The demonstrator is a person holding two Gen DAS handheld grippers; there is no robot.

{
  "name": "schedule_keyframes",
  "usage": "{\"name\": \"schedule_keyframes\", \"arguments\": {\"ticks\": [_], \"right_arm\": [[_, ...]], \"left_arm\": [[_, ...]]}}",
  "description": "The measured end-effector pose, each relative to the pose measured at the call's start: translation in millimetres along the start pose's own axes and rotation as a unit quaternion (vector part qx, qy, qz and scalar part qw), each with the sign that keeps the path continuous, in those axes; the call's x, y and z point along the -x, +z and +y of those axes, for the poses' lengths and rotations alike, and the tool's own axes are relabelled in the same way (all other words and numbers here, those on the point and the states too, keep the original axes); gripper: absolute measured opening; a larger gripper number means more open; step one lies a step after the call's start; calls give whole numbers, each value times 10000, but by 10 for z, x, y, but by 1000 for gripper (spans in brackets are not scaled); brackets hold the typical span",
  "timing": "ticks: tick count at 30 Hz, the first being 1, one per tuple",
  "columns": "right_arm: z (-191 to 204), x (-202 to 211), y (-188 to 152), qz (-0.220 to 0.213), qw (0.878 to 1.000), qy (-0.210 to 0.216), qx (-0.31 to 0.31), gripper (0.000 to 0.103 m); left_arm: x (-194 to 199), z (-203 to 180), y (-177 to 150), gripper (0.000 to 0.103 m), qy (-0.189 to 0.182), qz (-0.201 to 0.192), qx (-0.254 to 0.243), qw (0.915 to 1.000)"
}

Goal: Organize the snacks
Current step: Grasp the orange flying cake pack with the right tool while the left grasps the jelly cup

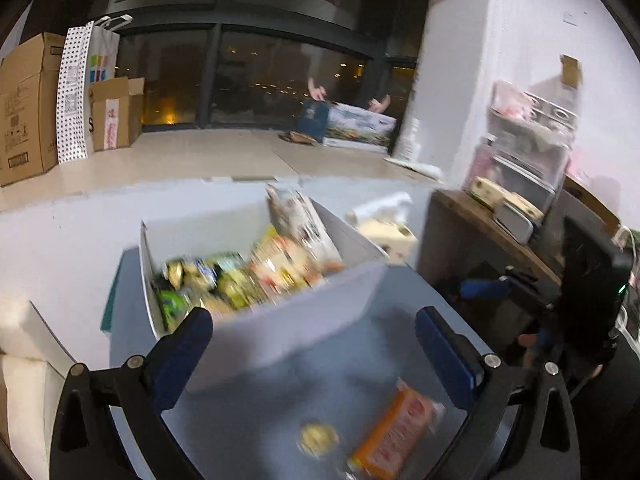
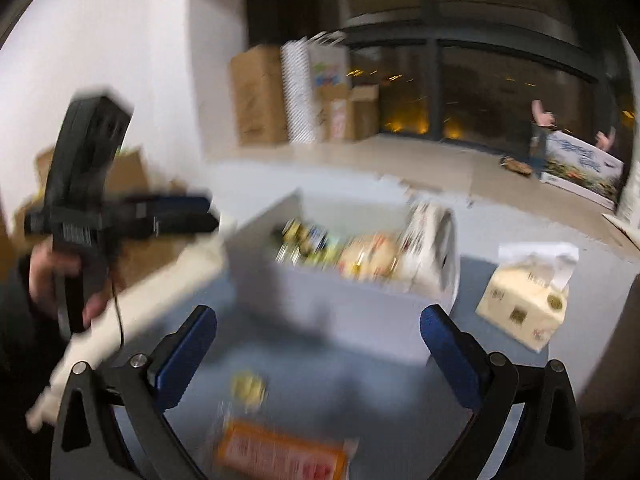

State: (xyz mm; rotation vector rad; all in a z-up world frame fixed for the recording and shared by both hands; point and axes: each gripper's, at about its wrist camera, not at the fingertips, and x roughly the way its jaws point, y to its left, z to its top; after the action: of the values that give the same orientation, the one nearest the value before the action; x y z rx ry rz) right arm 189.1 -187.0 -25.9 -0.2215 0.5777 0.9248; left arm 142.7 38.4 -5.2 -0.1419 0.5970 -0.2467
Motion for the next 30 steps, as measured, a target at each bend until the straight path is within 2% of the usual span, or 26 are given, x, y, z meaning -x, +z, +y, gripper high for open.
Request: {"name": "schedule_keyframes", "arguments": {"ticks": [5, 8, 12, 16, 17, 21, 24, 27, 30], "right_arm": [[247, -68, -598, 771, 9959, 334, 324, 103], [392, -209, -918, 1342, 9874, 447, 707, 103], [533, -399, -1103, 1801, 9701, 544, 1534, 103], [553, -582, -1064, 1902, 9533, 917, 2159, 103], [565, -661, -1037, 2041, 9430, 1136, 2372, 103], [593, -909, -970, 2358, 9068, 1456, 3176, 103], [603, -1090, -991, 2673, 8817, 1851, 3419, 103], [564, -1173, -967, 2619, 8664, 2265, 3597, 103], [504, -1274, -946, 2663, 8581, 2570, 3561, 103]], "left_arm": [[174, -154, -463, 103, -29, 135, 282, 9995], [221, -182, -669, 103, -60, 276, 392, 9988], [304, -167, -869, 103, -40, 403, 504, 9979], [409, -122, -961, 103, -95, 479, 484, 9976], [442, -108, -976, 103, -69, 485, 478, 9977], [521, -63, -986, 103, 1, 465, 481, 9978], [580, -62, -1000, 103, -30, 473, 448, 9979], [629, -94, -1009, 103, -92, 453, 377, 9982], [621, -113, -1022, 103, -132, 471, 386, 9981]]}}
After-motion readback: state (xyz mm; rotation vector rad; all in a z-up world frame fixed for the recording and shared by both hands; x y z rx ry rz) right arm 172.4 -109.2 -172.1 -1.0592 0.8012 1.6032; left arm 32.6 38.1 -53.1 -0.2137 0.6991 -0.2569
